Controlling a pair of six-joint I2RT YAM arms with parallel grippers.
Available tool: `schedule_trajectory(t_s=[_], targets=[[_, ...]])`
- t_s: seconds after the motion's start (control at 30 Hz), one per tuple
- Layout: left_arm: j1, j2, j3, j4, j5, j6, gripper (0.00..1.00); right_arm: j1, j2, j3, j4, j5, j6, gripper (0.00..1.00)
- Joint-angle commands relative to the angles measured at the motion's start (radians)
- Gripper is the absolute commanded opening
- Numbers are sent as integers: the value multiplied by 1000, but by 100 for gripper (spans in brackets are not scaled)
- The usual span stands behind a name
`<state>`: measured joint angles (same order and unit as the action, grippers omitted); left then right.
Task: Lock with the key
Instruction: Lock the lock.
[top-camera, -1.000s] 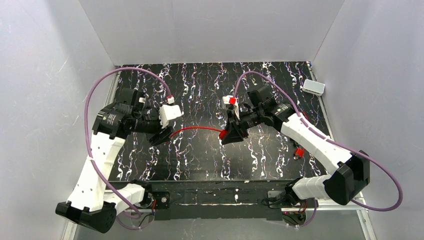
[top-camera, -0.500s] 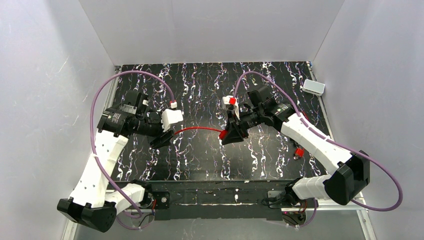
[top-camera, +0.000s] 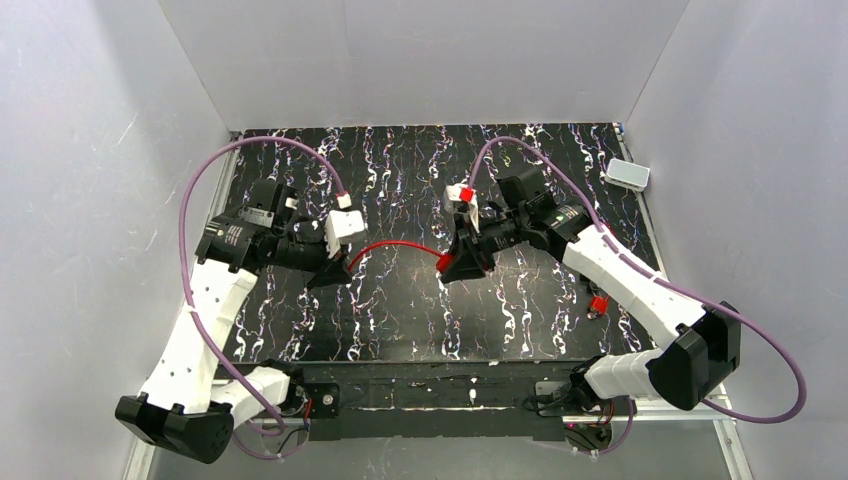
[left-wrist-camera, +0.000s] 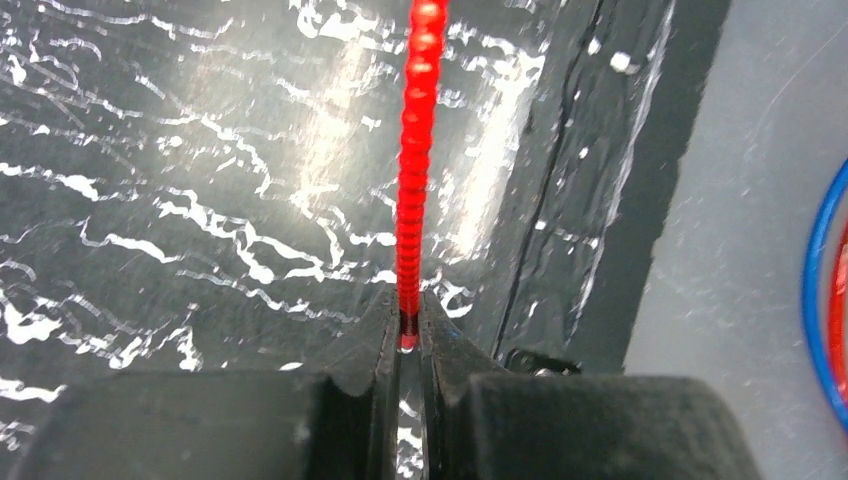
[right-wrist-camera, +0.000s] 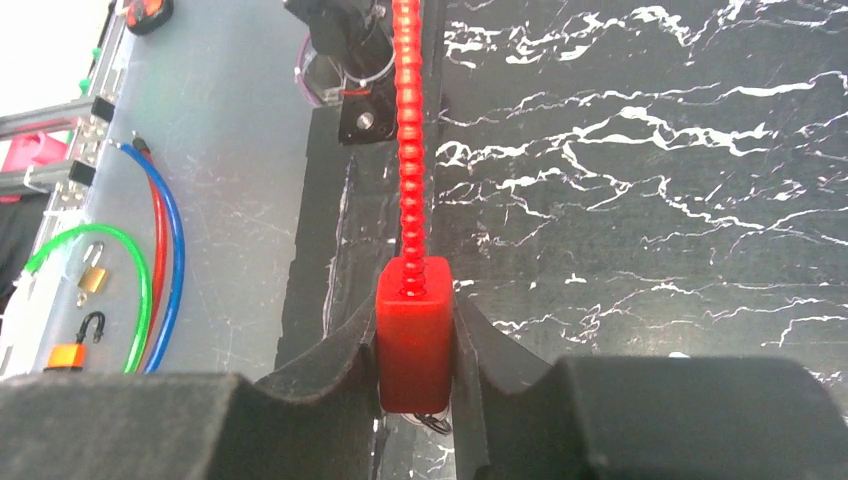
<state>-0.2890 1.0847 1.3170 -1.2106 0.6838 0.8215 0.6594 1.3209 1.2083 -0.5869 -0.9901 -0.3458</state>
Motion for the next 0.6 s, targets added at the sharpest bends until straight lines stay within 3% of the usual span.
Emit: schedule_trajectory(t_s=[0.0,0.17,0.3,0.57], targets=[[4,-32,-28,143,221,-243,0,0,9,27,238,-23,149,1],[4,-99,-126,548,342,-667,0,0,61,2,538,1,375,1],[5,-138,-234,922,345,-1035,0,6,96,-43,797,-12,583,1],[4,-82,-280,1247,276,-1344,0,33,152,-114,1188,-12,880,1]])
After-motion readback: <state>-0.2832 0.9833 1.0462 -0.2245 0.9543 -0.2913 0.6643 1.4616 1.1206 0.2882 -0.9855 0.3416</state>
